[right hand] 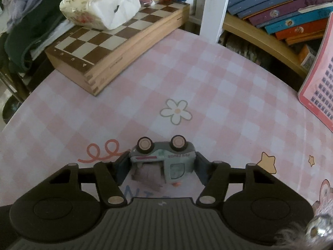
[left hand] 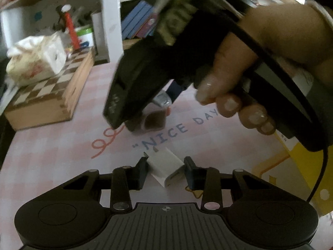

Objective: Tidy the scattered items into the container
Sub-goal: 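Lower the right tool onto the grey toy truck while the left tool approaches the white plug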

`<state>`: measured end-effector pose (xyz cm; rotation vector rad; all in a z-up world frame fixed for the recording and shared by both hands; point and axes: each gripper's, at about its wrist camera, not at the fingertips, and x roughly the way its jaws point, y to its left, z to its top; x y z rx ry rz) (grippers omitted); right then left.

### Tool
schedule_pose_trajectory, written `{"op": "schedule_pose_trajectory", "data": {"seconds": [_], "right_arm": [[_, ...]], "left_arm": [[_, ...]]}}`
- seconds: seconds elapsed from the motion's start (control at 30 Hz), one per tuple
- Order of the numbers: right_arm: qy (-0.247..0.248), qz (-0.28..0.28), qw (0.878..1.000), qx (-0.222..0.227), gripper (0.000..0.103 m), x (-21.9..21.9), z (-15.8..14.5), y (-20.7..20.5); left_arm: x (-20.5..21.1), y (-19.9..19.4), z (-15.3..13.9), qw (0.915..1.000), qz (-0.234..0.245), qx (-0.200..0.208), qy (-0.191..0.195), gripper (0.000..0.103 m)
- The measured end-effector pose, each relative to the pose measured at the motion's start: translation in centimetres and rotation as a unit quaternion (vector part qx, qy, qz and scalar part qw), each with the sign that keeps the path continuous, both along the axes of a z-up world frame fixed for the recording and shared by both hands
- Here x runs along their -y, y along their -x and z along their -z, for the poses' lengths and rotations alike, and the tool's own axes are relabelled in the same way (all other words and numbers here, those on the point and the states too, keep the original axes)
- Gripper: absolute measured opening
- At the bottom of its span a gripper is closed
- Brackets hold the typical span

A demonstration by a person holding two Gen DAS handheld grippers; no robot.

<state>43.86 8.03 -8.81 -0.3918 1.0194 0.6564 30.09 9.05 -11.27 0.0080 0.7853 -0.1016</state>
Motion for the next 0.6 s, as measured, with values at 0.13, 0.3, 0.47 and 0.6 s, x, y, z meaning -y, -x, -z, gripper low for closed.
{"op": "schedule_pose_trajectory", "data": {"seconds": [0.13,0.3,0.47,0.6], "right_arm": [[-0.012,-0.001,1.000,0.002,0.061,0.1,-0.6,0.6],[-0.025,0.002,1.000,0.015,0.061,0.4,-2.1,1.9],[-0.043,0.012,0.999,0.023,0.061,1.2,-3.7,3.9],[-0.058,0.020,0.998,0.025,0.061,1.9,-5.0,5.9]], "left_arm": [[-0.9,0.5,-0.3,0.9999,-0.009,-0.003,0.005,0.036],[-2.1,2.0,-1.4,0.9998,-0.018,0.010,0.006,0.036],[-3.7,4.2,-2.6,0.9994,-0.032,0.014,0.007,0.036],[-4.4,6.1,-3.8,0.9991,-0.034,0.023,0.007,0.036]]}}
